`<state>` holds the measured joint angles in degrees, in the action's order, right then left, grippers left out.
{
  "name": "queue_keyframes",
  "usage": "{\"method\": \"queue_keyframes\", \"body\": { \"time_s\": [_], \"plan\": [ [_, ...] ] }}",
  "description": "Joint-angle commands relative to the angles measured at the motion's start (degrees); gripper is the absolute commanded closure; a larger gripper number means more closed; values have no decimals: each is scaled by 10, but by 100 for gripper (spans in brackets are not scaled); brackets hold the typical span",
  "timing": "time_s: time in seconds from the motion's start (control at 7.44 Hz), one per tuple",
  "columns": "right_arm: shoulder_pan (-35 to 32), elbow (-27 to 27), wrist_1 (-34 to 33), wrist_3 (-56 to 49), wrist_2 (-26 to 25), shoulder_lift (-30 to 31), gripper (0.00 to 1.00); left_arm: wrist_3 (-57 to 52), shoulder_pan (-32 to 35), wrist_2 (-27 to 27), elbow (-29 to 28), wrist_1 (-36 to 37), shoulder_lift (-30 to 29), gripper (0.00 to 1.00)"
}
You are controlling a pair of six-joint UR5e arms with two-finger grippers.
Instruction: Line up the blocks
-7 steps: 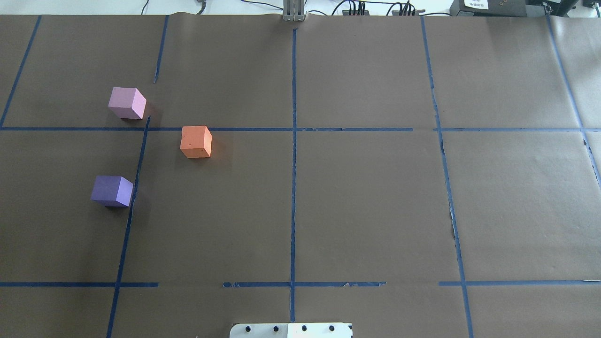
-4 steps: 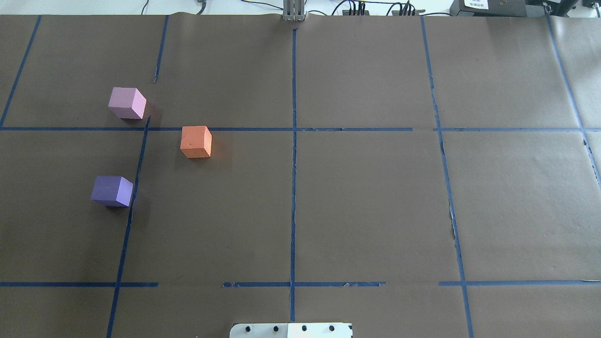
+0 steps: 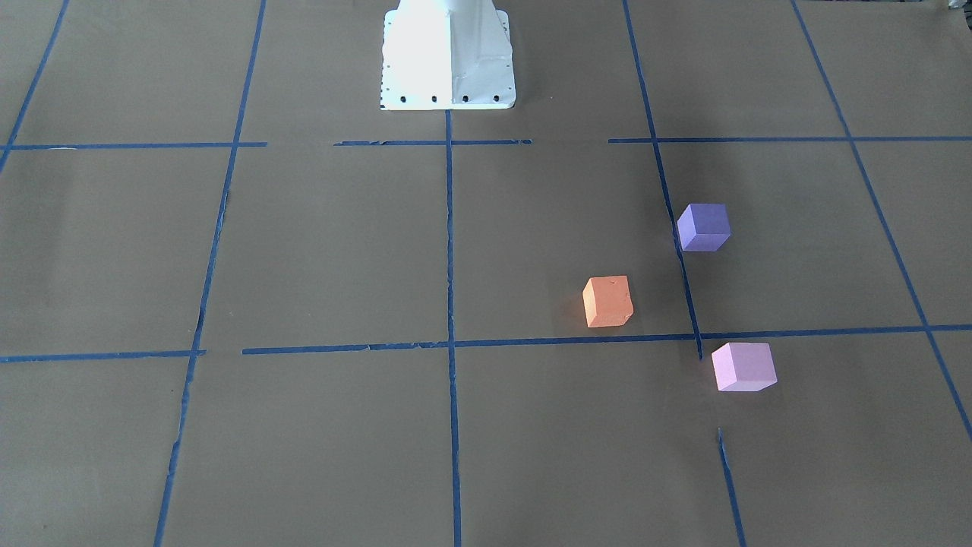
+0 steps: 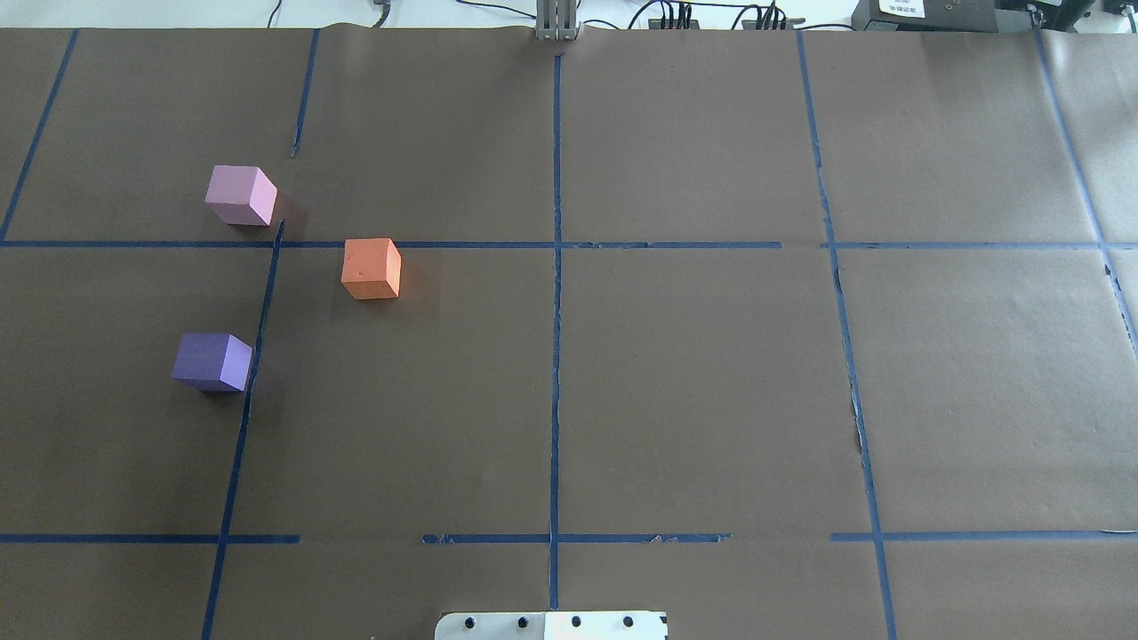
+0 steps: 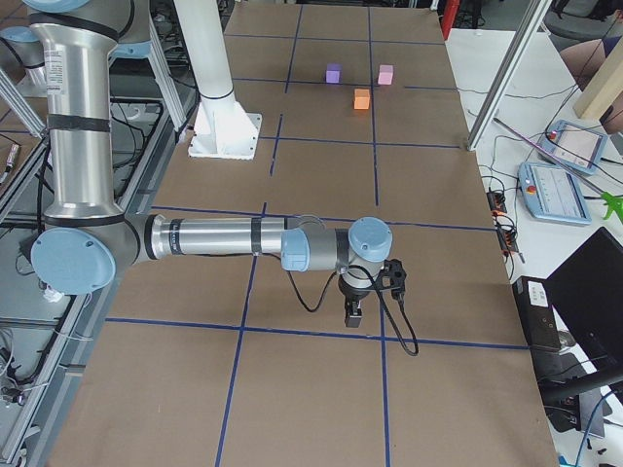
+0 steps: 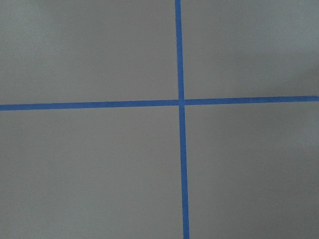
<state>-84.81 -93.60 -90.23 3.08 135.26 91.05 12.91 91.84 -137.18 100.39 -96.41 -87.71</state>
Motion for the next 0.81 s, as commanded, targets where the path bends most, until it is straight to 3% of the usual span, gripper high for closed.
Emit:
{"method": "queue_keyframes", "body": {
  "time_s": [0.0,0.4,0.67],
  "plan": [
    [0,0,1,0,0,0,0,79,-99,9,16,-116,-4,0],
    [0,0,1,0,0,0,0,225,-262,39,42,-108,-114,0],
    [0,0,1,0,0,0,0,317,-356,101,35,-86,-192,0]
  ]
}}
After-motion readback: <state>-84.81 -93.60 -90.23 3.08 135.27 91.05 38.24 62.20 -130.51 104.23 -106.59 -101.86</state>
